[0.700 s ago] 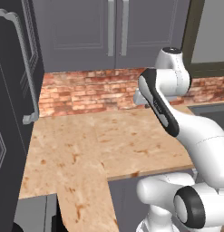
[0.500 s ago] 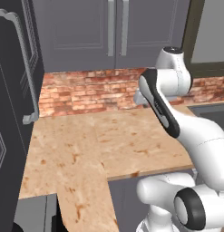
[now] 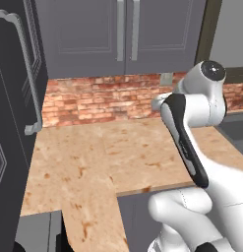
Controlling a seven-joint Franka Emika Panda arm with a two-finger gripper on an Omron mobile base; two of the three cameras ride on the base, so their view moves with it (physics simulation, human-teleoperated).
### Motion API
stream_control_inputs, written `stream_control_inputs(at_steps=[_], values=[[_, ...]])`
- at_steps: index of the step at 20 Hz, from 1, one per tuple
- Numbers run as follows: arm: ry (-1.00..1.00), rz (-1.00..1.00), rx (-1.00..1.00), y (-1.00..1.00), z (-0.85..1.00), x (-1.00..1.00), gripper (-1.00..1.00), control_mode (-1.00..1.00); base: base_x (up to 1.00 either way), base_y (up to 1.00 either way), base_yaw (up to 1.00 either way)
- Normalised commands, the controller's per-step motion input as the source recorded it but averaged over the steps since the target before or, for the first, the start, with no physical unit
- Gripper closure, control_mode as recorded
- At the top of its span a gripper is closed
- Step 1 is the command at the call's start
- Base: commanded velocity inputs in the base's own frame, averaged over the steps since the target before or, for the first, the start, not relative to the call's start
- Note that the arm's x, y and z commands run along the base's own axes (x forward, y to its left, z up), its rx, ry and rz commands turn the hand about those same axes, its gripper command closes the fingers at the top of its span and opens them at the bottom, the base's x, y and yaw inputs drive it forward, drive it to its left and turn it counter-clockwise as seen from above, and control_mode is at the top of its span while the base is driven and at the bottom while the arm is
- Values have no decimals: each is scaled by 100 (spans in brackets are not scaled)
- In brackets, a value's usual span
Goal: The dining table condiment station is running low on condiment bottle. Refill the condiment station by opening the cabinet and taking the condiment bottle from the cabinet and placing it on the dining table.
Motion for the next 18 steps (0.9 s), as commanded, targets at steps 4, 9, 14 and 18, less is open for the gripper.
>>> stream_control_inputs(at_steps=[4, 9, 14, 18], values=[[-43, 0, 0, 6, 68, -3, -100, -100, 0, 0, 0], [-29, 0, 0, 27, 88, 0, -100, -100, 0, 0, 0], [-12, 0, 0, 42, 82, 0, -100, -100, 0, 0, 0], [-1, 4, 0, 46, 66, 0, -100, -100, 0, 0, 0]])
